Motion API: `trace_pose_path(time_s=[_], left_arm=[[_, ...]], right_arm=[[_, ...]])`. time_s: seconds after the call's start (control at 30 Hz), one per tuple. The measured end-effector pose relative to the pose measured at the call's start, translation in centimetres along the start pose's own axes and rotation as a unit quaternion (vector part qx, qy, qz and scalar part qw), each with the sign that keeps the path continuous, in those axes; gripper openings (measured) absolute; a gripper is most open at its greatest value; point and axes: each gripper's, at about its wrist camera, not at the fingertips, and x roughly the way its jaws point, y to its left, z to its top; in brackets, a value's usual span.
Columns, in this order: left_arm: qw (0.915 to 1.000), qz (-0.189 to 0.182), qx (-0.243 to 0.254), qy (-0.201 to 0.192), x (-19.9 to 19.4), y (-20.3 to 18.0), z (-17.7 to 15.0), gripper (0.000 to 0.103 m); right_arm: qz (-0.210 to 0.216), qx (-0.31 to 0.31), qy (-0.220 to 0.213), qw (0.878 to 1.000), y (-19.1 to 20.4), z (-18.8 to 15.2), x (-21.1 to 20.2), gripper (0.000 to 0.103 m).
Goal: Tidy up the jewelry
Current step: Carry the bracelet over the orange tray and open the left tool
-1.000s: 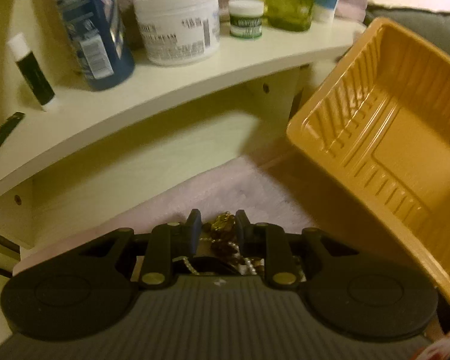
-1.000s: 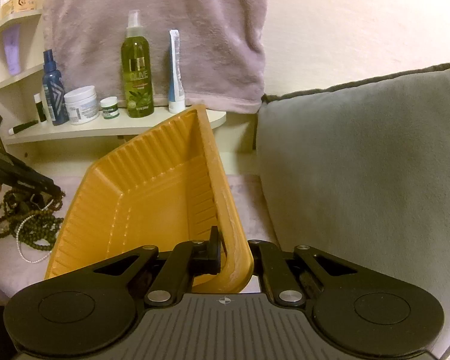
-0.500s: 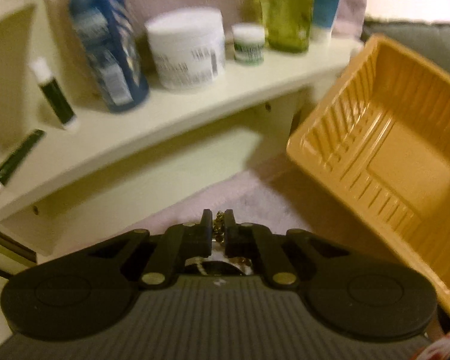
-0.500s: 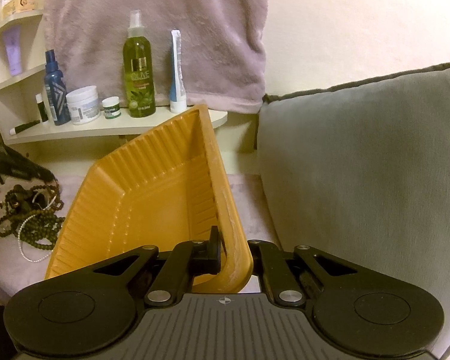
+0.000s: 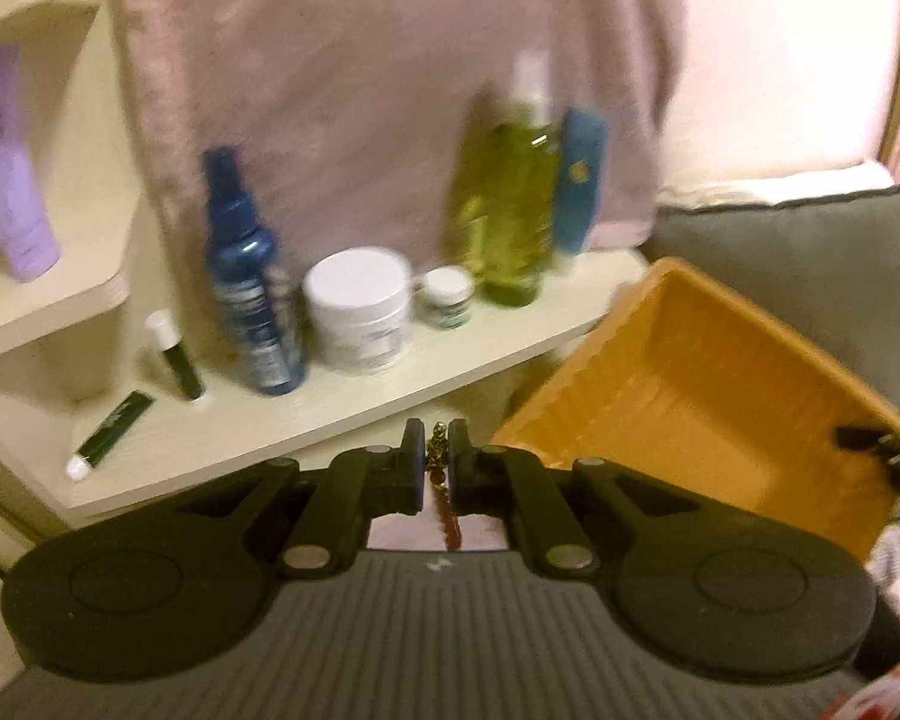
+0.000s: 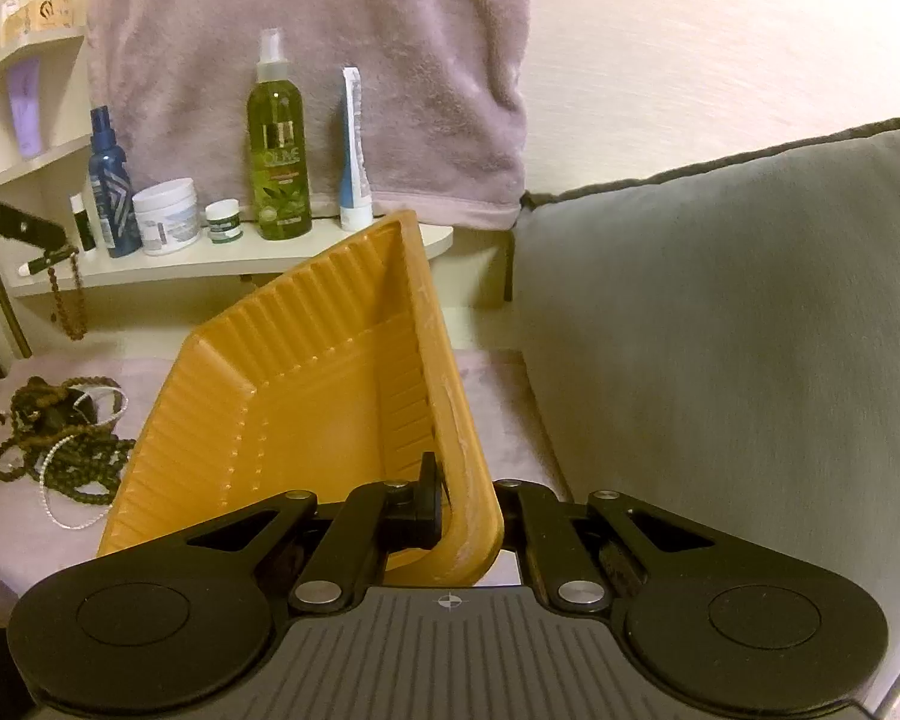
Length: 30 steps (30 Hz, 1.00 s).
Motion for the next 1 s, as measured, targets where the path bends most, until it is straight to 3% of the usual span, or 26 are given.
trace_pose_path(time_s=[0.23, 0.53, 0.63, 0.7, 0.73, 0.8, 1.0], left_arm=[[0.9985, -0.055, 0.002, 0.0, 0.6, -5.2, 0.1, 0.006], [0.9944, -0.098, 0.002, 0.039, 4.8, -10.5, -1.9, 0.006], [0.994, -0.096, -0.004, 0.052, 5.8, -11.1, -2.6, 0.007], [0.9936, -0.098, -0.012, 0.056, 6.0, -10.8, -3.0, 0.015], [0.9937, -0.096, -0.016, 0.056, 5.9, -10.5, -3.0, 0.024], [0.9943, -0.09, -0.026, 0.05, 5.2, -9.6, -3.0, 0.027], [0.9973, -0.008, -0.071, 0.018, 0.8, -3.5, -3.2, 0.028]], right_arm=[[-0.004, 0.002, -0.003, 1.0, 0.1, -0.1, -0.2, 0.006], [-0.01, 0.021, 0.009, 1.0, 0.0, -0.6, -0.3, 0.006], [-0.009, 0.022, 0.009, 1.0, 0.1, -0.6, -0.4, 0.006], [-0.008, 0.021, 0.01, 1.0, 0.1, -0.7, -0.4, 0.005], [-0.007, 0.021, 0.011, 1.0, 0.1, -0.7, -0.4, 0.006], [-0.007, 0.022, 0.012, 1.0, 0.0, -0.7, -0.4, 0.006], [-0.006, 0.021, 0.012, 1.0, 0.0, -0.7, -0.4, 0.006]])
